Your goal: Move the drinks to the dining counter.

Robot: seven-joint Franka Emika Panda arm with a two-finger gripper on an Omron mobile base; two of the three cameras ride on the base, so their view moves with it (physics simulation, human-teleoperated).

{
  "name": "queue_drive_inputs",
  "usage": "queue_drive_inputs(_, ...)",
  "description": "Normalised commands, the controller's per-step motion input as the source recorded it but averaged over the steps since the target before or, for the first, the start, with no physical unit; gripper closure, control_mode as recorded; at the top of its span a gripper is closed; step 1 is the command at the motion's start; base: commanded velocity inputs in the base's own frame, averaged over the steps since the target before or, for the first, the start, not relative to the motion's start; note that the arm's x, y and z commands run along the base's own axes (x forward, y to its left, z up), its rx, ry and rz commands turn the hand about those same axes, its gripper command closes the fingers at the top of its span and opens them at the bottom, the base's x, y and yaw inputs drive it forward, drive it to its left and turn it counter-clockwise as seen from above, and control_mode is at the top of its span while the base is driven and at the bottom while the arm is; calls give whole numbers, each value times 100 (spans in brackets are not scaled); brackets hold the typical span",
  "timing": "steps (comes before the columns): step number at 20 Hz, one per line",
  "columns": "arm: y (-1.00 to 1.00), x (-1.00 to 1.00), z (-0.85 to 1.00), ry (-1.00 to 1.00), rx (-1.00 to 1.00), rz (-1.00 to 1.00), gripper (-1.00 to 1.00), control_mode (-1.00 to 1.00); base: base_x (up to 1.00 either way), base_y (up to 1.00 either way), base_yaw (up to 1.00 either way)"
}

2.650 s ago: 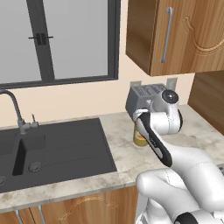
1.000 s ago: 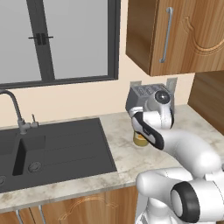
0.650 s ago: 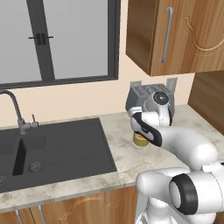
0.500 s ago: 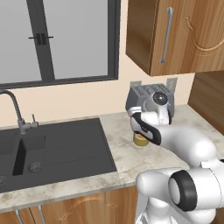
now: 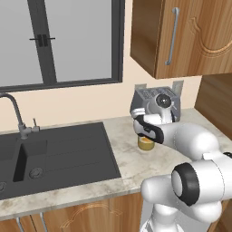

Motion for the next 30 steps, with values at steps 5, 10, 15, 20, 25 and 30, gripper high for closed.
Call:
queue_drive_inputs(5, 0, 0, 0, 0, 0, 0, -100, -100, 0, 0, 0)
queue_drive_inputs(10, 0, 0, 0, 0, 0, 0, 100, -100, 0, 0, 0)
queue_drive_inputs(15, 0, 0, 0, 0, 0, 0, 100, -100, 0, 0, 0)
queue_drive_inputs(20, 0, -1, 28, -26, -2, 0, 100, -100, 0, 0, 0)
queue_drive_inputs(25, 0, -16, 35, -34, -3, 0, 100, -100, 0, 0, 0)
queue_drive_inputs(30, 0, -10, 2, -2, 0, 0, 100, -100, 0, 0, 0)
